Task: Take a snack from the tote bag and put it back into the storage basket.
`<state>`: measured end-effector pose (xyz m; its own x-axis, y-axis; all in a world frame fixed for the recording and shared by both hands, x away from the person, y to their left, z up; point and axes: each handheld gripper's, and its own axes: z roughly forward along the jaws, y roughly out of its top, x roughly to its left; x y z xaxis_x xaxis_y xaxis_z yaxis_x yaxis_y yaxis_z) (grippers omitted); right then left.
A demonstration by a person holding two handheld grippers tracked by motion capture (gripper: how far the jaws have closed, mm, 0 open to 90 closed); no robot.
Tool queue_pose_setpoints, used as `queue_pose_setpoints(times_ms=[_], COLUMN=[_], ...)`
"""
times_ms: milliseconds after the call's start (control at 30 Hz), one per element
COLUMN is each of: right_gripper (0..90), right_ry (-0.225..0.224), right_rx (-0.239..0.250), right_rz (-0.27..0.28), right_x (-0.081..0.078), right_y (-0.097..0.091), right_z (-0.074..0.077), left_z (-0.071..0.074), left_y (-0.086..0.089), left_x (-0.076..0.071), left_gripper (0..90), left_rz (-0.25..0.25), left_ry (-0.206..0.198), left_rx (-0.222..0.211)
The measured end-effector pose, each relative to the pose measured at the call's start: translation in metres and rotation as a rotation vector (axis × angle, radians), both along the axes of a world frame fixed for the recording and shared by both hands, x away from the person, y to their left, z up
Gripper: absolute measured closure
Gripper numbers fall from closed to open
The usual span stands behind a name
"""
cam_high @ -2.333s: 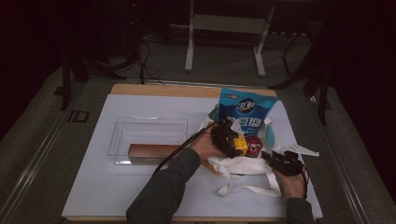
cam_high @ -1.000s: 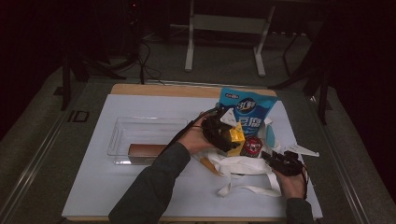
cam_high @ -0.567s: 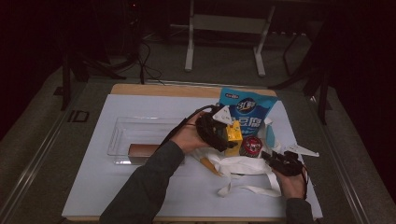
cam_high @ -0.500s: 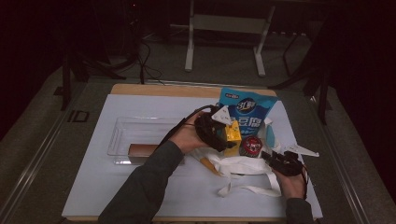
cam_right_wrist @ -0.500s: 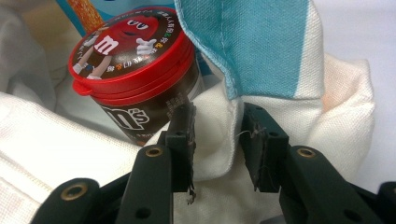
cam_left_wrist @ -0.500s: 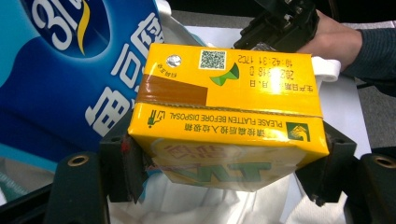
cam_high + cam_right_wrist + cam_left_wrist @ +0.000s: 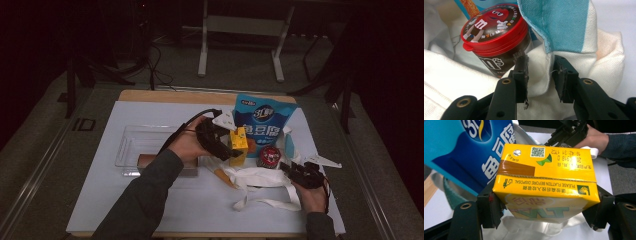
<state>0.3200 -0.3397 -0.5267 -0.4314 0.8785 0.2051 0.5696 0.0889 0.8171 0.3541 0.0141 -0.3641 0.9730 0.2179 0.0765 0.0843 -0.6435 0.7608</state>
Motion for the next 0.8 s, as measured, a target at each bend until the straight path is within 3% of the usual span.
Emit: queue_pose_setpoints(times_ms=[367, 567, 800], right_gripper=[65.5, 65.6, 65.5], right_ry=[-0.001, -0.002, -0.002], right_rx=[0.002, 0.002, 0.006], right_rz=[-0.001, -0.002, 0.000], right_x=[0.000, 0.000, 0.000], right_y=[0.000, 0.000, 0.000], right_z=[0.000, 0.000, 0.000], left_z=[0.009, 0.007, 0.008], left_y=[0.028, 0.035, 0.041], left_x=[-0.002, 0.002, 0.004], left_gripper=[28.7, 28.6, 28.6], left_rz=[0.035, 0.059, 0.062], left_ry=[0.003, 0.007, 0.018], left_rx=[-0.026, -0.012, -0.028])
